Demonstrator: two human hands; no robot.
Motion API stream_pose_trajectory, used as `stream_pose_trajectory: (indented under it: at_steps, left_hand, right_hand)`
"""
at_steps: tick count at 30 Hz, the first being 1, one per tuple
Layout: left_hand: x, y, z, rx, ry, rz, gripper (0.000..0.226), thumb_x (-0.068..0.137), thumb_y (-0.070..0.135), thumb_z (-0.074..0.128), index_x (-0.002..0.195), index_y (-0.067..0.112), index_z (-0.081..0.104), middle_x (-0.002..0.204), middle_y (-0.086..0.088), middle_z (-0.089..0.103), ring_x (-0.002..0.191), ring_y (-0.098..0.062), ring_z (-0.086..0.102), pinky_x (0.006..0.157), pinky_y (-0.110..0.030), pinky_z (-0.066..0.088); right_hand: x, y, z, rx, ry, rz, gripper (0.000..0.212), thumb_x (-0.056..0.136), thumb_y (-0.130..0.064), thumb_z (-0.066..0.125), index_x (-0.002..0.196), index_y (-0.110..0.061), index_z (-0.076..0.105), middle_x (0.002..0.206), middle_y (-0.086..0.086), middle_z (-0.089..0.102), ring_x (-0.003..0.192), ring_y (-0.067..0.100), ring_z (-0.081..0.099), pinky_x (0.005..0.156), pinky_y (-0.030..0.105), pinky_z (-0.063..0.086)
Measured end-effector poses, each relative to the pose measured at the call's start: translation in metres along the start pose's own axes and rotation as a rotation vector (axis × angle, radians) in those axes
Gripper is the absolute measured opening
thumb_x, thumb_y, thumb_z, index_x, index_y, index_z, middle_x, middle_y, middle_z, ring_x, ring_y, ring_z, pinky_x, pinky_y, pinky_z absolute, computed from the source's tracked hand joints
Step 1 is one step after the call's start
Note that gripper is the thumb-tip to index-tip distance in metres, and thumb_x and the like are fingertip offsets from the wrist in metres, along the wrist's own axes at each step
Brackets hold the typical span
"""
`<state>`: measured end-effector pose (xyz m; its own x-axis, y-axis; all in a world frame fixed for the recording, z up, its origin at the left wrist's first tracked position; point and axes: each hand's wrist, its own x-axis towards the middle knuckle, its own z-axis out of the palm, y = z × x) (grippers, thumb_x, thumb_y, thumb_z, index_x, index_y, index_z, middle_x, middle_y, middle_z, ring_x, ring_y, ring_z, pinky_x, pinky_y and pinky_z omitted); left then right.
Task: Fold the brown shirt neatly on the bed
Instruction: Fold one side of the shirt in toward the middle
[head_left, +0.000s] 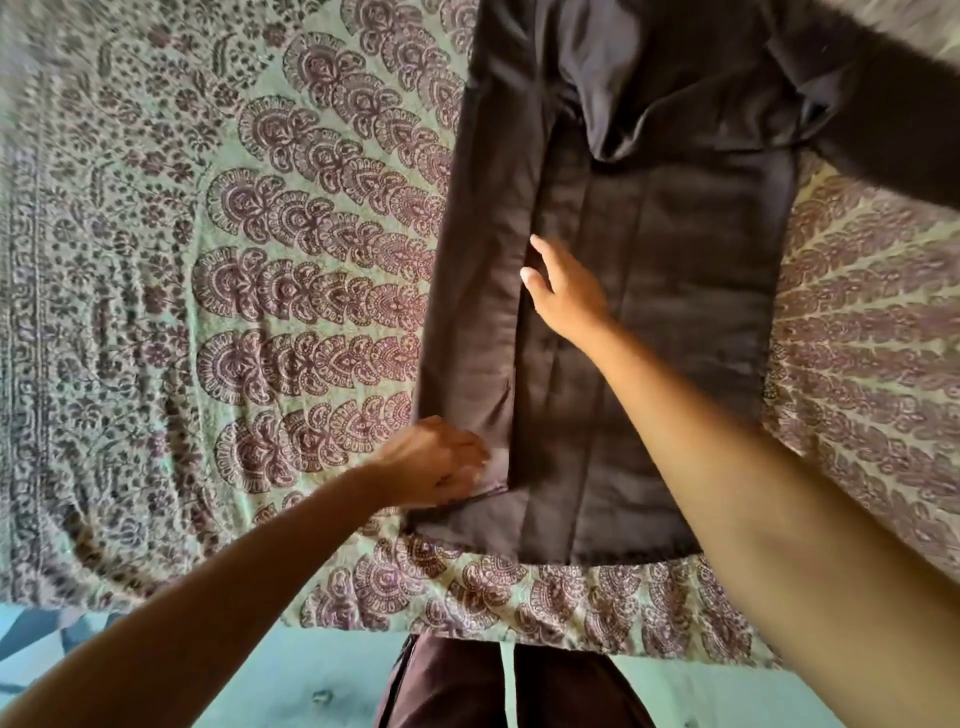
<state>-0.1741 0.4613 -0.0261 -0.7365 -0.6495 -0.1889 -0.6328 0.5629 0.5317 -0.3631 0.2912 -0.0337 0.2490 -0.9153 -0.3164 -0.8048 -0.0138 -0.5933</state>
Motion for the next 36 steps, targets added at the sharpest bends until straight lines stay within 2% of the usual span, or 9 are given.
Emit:
stream_pose_trajectory:
  at_steps: [2,8,11,18,22,27,30,33,36]
  left_hand:
    - [0.023,-0.004,-0.023,-0.084,0.084,-0.172,0.036,0.087,0.039,0.041,0.104,0.023,0.067,0.095,0.002,0.071,0.07,-0.02,0.068,0.058,-0.027,0.056]
    - [0.119,-0.033,-0.078,-0.205,0.28,-0.391,0.061,0.076,0.053,0.025,0.113,0.027,0.066,0.11,0.003,0.068,0.092,-0.021,0.066,0.073,-0.03,0.051]
    - [0.177,-0.044,-0.09,-0.198,0.366,-0.365,0.047,0.081,0.047,0.036,0.111,0.026,0.067,0.108,0.002,0.067,0.097,-0.021,0.064,0.077,-0.031,0.05]
    - [0.289,-0.034,-0.109,-0.198,0.389,-0.298,0.034,0.085,0.032,0.048,0.113,0.023,0.066,0.114,0.004,0.064,0.098,-0.02,0.062,0.076,-0.027,0.046]
    - [0.34,-0.03,-0.114,-0.27,0.402,-0.298,0.03,0.086,0.028,0.051,0.112,0.021,0.066,0.113,0.002,0.065,0.102,-0.019,0.061,0.083,-0.031,0.05]
    - [0.387,-0.042,-0.116,-0.28,0.441,-0.396,0.024,0.087,0.015,0.06,0.109,0.018,0.067,0.11,-0.001,0.066,0.099,-0.02,0.062,0.085,-0.033,0.05]
    - [0.407,-0.05,-0.117,-0.299,0.471,-0.42,0.023,0.087,0.014,0.061,0.108,0.017,0.068,0.11,-0.003,0.067,0.098,-0.022,0.063,0.085,-0.036,0.051]
    - [0.426,-0.05,-0.125,-0.423,0.552,-0.557,0.021,0.09,0.02,0.057,0.109,0.019,0.067,0.101,0.0,0.067,0.088,-0.014,0.06,0.077,-0.023,0.046]
    - [0.442,-0.041,-0.142,-0.809,0.709,-0.664,0.024,0.093,0.034,0.051,0.112,0.023,0.061,0.093,0.007,0.062,0.09,-0.012,0.057,0.08,-0.024,0.046]
  right_hand:
    - [-0.011,0.006,-0.006,0.071,0.099,0.037,0.045,0.095,-0.024,0.047,0.137,-0.009,0.041,0.142,0.01,0.044,0.129,0.026,0.043,0.105,0.032,0.031]
    - [-0.016,0.049,-0.049,0.111,0.353,0.116,0.043,0.09,-0.025,0.048,0.126,-0.002,0.052,0.127,0.015,0.057,0.116,0.031,0.054,0.095,0.037,0.042]
    - [-0.006,0.08,-0.077,0.096,0.481,0.175,0.052,0.088,-0.037,0.039,0.124,-0.002,0.055,0.121,0.016,0.06,0.111,0.032,0.057,0.088,0.037,0.046]
    - [0.034,0.144,-0.143,0.178,0.613,0.302,0.037,0.092,-0.015,0.053,0.128,-0.005,0.05,0.128,0.017,0.054,0.116,0.031,0.052,0.093,0.039,0.043]
    - [0.075,0.177,-0.169,0.156,0.599,0.305,0.029,0.09,-0.016,0.054,0.118,-0.012,0.062,0.143,0.019,0.036,0.125,0.033,0.043,0.098,0.038,0.041]
    - [0.121,0.201,-0.187,0.163,0.407,0.474,0.049,0.094,-0.033,0.046,0.14,-0.015,0.039,0.155,0.018,0.011,0.14,0.032,0.02,0.112,0.038,0.026]
    - [0.128,0.21,-0.191,0.217,0.47,0.403,0.054,0.097,-0.029,0.042,0.143,-0.003,0.029,0.152,0.018,0.021,0.139,0.031,0.023,0.112,0.036,0.021]
    - [0.113,0.211,-0.197,0.466,0.641,0.28,0.049,0.098,-0.019,0.042,0.142,-0.001,0.031,0.151,0.017,0.024,0.141,0.026,0.022,0.111,0.026,0.018]
    - [0.096,0.194,-0.216,0.728,0.754,0.139,0.043,0.097,-0.017,0.043,0.138,-0.004,0.038,0.149,0.011,0.032,0.14,0.017,0.024,0.112,0.021,0.02]
